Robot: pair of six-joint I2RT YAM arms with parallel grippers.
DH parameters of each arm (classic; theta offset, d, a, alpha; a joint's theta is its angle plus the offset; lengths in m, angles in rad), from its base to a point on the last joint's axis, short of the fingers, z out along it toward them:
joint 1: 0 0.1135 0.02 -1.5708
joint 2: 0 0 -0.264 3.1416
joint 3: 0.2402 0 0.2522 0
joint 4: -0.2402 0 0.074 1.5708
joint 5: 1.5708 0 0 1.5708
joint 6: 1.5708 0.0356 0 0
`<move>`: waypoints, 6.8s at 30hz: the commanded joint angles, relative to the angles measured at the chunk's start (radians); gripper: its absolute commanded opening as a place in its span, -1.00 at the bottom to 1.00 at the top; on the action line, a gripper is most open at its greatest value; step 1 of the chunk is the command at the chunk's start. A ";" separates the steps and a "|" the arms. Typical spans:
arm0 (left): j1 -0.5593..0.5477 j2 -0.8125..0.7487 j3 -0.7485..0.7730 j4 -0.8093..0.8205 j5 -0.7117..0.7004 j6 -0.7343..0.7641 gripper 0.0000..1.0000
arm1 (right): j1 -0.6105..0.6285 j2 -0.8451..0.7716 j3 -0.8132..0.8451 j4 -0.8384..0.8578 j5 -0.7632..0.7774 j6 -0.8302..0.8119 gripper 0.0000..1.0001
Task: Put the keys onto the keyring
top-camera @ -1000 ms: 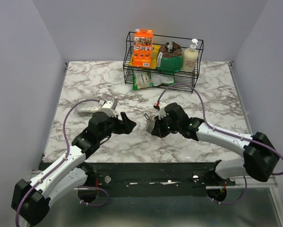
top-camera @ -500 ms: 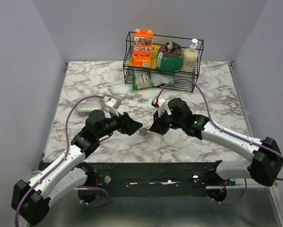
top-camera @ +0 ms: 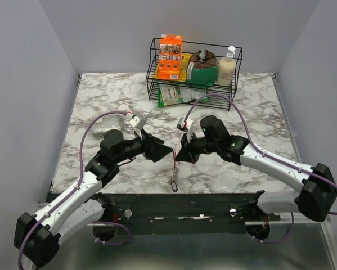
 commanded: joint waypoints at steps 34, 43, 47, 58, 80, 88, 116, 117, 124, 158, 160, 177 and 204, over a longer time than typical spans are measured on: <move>0.001 -0.050 -0.085 0.227 0.155 -0.027 0.13 | 0.005 -0.106 0.069 0.091 -0.137 0.047 -0.99; 0.003 -0.055 -0.074 0.219 0.196 -0.036 0.00 | 0.005 -0.138 0.063 0.105 -0.128 0.059 -0.99; 0.001 -0.056 -0.074 0.225 0.213 -0.044 -0.05 | 0.005 -0.148 0.056 0.111 -0.128 0.065 -0.99; 0.003 -0.041 -0.093 0.304 0.262 -0.096 -0.24 | 0.006 -0.161 0.056 0.117 -0.140 0.074 -0.99; 0.001 0.010 -0.097 0.314 0.256 -0.088 -0.70 | 0.005 -0.160 0.059 0.129 -0.181 0.074 -0.99; 0.001 0.022 -0.093 0.325 0.259 -0.090 -1.00 | 0.005 -0.154 0.065 0.131 -0.212 0.068 -0.99; -0.023 0.051 -0.081 0.339 0.302 -0.088 -1.00 | 0.005 -0.138 0.059 0.138 -0.221 0.053 -0.99; -0.023 0.048 -0.082 0.337 0.297 -0.087 -1.00 | 0.005 -0.138 0.056 0.137 -0.218 0.053 -0.99; -0.026 0.008 -0.099 0.334 0.247 -0.064 -1.00 | 0.006 -0.143 0.053 0.137 -0.171 0.048 -0.96; -0.032 -0.056 -0.056 0.242 0.141 0.048 -1.00 | 0.005 -0.361 -0.084 0.183 0.084 0.016 1.00; -0.031 -0.079 -0.050 0.203 0.112 0.082 -1.00 | 0.005 -0.365 -0.086 0.184 0.090 0.020 1.00; -0.034 -0.285 -0.039 0.099 0.083 0.395 -1.00 | 0.003 -0.381 -0.093 0.181 0.113 0.016 1.00; -0.035 -0.374 -0.182 0.345 0.178 0.437 -1.00 | 0.003 -0.344 -0.096 0.164 0.207 0.023 1.00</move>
